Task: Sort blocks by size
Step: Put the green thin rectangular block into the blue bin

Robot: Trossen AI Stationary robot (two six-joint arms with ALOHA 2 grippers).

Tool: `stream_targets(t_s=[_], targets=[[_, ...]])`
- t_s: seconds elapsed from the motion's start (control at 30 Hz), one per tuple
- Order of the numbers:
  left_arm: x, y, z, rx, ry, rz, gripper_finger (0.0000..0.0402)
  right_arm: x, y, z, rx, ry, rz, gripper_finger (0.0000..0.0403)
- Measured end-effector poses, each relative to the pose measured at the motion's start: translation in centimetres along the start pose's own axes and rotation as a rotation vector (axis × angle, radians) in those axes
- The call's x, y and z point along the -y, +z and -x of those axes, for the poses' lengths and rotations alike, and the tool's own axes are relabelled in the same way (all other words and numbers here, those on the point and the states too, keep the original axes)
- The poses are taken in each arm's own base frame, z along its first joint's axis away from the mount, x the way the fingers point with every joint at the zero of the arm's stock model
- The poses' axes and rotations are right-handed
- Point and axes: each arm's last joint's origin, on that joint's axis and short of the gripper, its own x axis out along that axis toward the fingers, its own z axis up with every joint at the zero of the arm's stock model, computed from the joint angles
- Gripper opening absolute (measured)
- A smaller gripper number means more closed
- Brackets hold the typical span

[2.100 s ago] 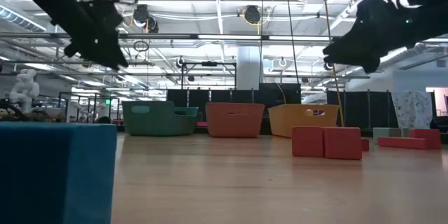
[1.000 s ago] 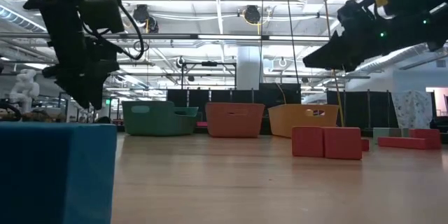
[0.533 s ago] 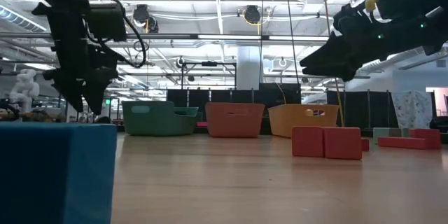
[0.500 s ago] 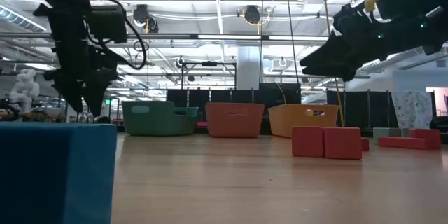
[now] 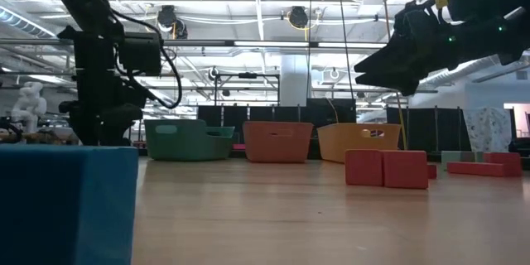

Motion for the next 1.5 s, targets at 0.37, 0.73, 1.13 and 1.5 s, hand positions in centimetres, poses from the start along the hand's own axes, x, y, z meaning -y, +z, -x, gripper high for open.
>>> stream_targets(t_s=[0.37, 0.73, 1.13, 1.5], targets=[[0.1, -0.2, -0.5, -0.016, -0.043, 0.013, 0.0223, 0.0, 0.1, 0.0, 0.014, 0.003, 0.018, 0.0210], [0.2, -0.3, -0.6, -0.032, -0.067, 0.016, 0.0134, -0.1, 0.3, 0.0, 0.033, 0.003, 0.024, 0.0210], [1.3, -0.2, 1.6, -0.017, -0.155, 0.030, 0.0134, -0.1, 0.4, 0.0, 0.039, 0.003, 0.023, 0.0210], [2.6, 0.7, 6.1, 0.019, -0.209, 0.019, 0.0134, 0.0, 0.3, 0.0, 0.032, -0.002, 0.021, 0.0210]])
